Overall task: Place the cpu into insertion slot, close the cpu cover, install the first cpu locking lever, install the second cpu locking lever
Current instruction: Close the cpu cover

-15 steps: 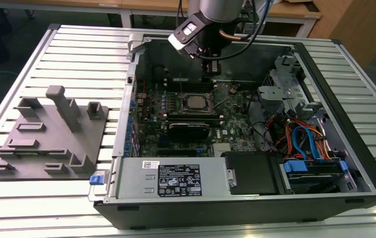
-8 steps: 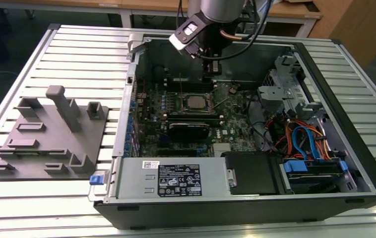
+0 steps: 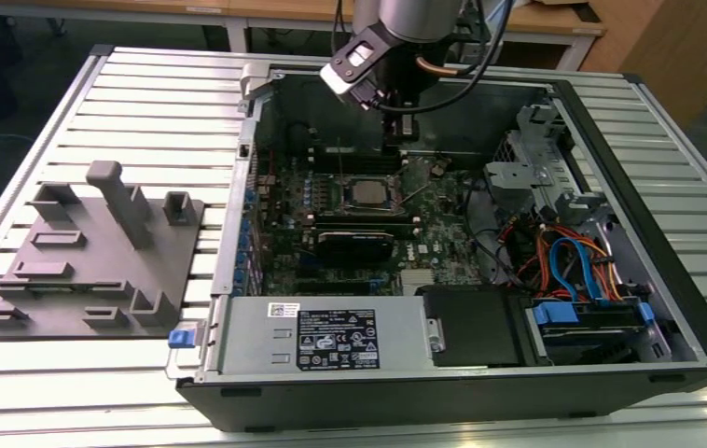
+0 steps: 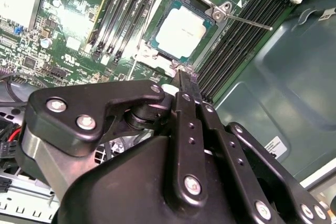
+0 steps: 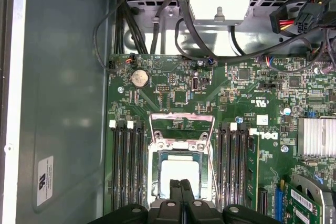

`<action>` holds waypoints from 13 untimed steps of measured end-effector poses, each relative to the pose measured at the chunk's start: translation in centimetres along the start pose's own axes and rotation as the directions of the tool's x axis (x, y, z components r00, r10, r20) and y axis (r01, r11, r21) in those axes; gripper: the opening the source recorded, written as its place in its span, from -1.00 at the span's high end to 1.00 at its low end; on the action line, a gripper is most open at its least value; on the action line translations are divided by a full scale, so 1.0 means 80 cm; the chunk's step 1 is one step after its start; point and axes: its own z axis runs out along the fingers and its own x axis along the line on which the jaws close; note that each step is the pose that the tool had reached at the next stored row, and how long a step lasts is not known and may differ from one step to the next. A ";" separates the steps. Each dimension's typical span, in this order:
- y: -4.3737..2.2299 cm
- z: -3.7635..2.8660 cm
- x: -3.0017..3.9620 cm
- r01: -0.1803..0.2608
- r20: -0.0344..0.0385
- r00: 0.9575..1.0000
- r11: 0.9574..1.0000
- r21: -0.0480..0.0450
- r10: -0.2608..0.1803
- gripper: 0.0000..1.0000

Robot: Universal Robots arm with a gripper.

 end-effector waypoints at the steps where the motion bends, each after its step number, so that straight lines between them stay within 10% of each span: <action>1: 0.0006 0.0000 0.0000 0.000 0.000 1.000 1.000 0.000 0.000 0.79; 13: 0.0053 0.0000 0.0000 0.000 0.000 1.000 1.000 0.000 0.000 0.79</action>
